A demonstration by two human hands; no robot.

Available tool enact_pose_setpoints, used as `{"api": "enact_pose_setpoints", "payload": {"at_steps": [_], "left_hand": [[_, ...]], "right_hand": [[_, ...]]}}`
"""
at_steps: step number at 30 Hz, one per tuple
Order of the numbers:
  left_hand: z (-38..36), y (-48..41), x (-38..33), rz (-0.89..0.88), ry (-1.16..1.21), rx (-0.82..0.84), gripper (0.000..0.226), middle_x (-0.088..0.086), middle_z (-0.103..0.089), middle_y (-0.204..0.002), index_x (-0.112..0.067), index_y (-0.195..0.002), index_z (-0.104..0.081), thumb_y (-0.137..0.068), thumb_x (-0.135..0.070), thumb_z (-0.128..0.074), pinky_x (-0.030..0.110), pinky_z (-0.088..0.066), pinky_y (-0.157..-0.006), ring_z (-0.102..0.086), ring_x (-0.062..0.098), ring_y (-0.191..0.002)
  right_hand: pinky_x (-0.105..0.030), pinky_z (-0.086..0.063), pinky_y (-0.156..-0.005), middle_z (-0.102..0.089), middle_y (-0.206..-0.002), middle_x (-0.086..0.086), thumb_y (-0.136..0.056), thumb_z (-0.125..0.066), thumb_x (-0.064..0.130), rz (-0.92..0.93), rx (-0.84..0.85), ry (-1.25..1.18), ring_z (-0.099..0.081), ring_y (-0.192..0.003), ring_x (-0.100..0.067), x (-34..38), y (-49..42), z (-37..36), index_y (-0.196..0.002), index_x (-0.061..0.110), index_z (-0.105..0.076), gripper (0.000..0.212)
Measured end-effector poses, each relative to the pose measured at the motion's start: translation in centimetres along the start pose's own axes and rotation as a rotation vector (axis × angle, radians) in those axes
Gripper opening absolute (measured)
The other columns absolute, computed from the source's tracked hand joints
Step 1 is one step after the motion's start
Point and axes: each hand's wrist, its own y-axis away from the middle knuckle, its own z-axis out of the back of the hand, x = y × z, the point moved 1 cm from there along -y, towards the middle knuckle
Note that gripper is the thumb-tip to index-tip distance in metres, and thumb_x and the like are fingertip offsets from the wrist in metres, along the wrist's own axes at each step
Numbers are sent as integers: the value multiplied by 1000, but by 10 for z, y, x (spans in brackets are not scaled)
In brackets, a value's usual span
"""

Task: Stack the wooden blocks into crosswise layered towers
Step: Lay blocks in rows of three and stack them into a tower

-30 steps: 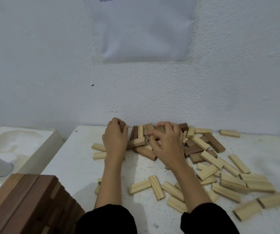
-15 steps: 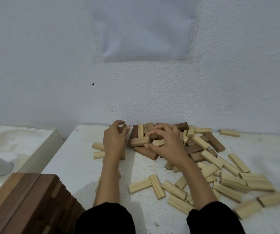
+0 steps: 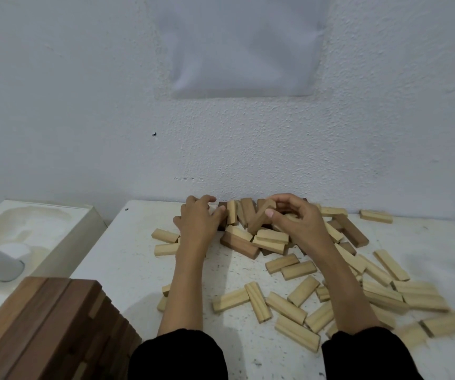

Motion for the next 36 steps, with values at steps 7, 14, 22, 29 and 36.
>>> {"api": "enact_pose_setpoints", "payload": {"at_steps": [7,14,22,29,36], "left_hand": [[10,1,0,-75,80,242,53,9,-59,-111,-16,-122,-58,-74,-20,-79,25,-41,-81,-55,19,-100],[1,5,-3,-46,119,51,49,8,-66,-105,-11,-117,-61,-73,-19,-79,22,-36,-73,-60,22,-97],[4,8,-5,-16,90,-55,49,10,-69,-103,-9,-118,-61,-71,-7,-74,21,-35,-72,-62,22,-95],[20,21,-16,-73,127,-76,33,8,-70,-95,-8,-101,-70,-69,-3,-74,21,-37,-66,-59,14,-81],[33,46,-34,-154,154,-46,30,5,-71,-92,-9,-99,-71,-70,-4,-74,18,-38,-67,-59,11,-81]], "right_hand": [[-17,-49,-79,-69,-93,6,-82,-70,14,4,-14,-21,-62,-88,-3,-2,0,2,-96,21,-66,16],[-15,-48,-78,-68,-92,6,-82,-69,12,12,-14,-17,-61,-87,-1,-3,0,2,-93,24,-66,17],[-14,-48,-79,-68,-92,7,-81,-70,12,29,-39,-17,-61,-88,-2,1,3,1,-94,23,-66,18],[-18,-48,-83,-67,-95,-1,-80,-72,12,119,-214,52,-62,-91,-9,12,20,-3,-102,15,-66,23],[-21,-50,-81,-65,-94,13,-80,-72,10,169,-441,40,-62,-91,-6,31,64,-2,-98,33,-63,31]]}}
